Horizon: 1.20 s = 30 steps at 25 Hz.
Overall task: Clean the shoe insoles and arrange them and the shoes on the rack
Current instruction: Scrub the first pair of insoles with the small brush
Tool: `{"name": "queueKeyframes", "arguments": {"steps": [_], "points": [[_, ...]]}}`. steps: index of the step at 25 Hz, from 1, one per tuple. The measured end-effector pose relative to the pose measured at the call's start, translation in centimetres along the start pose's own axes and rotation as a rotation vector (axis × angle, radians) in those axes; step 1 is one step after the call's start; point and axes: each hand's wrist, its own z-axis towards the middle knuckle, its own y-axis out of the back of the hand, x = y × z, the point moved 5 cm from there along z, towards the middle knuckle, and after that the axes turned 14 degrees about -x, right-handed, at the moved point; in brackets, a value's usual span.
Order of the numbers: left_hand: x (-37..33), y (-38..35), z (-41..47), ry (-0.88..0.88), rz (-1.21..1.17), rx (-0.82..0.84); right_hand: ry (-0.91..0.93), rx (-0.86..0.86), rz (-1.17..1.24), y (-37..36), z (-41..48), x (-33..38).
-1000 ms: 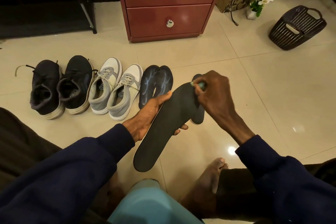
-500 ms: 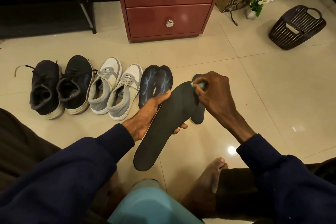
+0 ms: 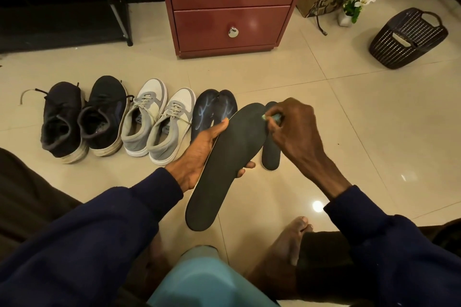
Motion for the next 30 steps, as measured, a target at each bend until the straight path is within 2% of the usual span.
{"name": "queueKeyframes", "arguments": {"steps": [2, 3, 6, 7, 12, 13, 16, 17, 22, 25, 27, 30], "points": [[0.0, 0.0, 0.0, 0.000, 0.004, 0.005, -0.042, -0.078, -0.006, 0.4, 0.0, -0.7], [0.0, 0.0, 0.0, 0.003, -0.002, 0.003, -0.030, -0.040, 0.018, 0.1, -0.6, 0.0], [0.1, 0.6, 0.0, -0.009, -0.008, -0.045, 0.068, 0.259, 0.159, -1.6, -3.4, 3.3], [0.2, 0.6, 0.1, -0.009, -0.001, -0.048, 0.090, 0.298, 0.169, -1.7, -3.4, 3.6], [0.2, 0.0, 0.1, 0.001, -0.013, -0.003, -0.057, 0.040, -0.042, 0.2, -0.3, 0.1], [0.1, 0.0, 0.0, -0.002, -0.012, -0.010, -0.044, 0.060, -0.015, 0.0, -0.7, 0.5], [0.1, 0.6, 0.2, -0.010, 0.006, -0.039, 0.041, 0.288, 0.146, -1.4, -2.9, 2.7], [0.2, 0.7, 0.2, -0.011, 0.010, -0.038, 0.046, 0.300, 0.155, -1.6, -2.8, 2.7], [0.3, -0.1, 0.0, 0.004, 0.014, 0.009, -0.046, -0.066, 0.053, 0.1, -0.2, -0.7], [0.1, -0.2, -0.3, -0.006, 0.036, -0.008, -0.060, -0.152, 0.104, -0.2, -0.8, -0.3], [0.2, 0.0, -0.3, -0.011, 0.037, -0.026, -0.012, -0.097, 0.183, -1.0, -1.9, 1.0], [0.4, 0.1, -0.2, -0.007, 0.035, -0.033, 0.136, 0.097, 0.245, -1.8, -2.9, 3.0]]}}
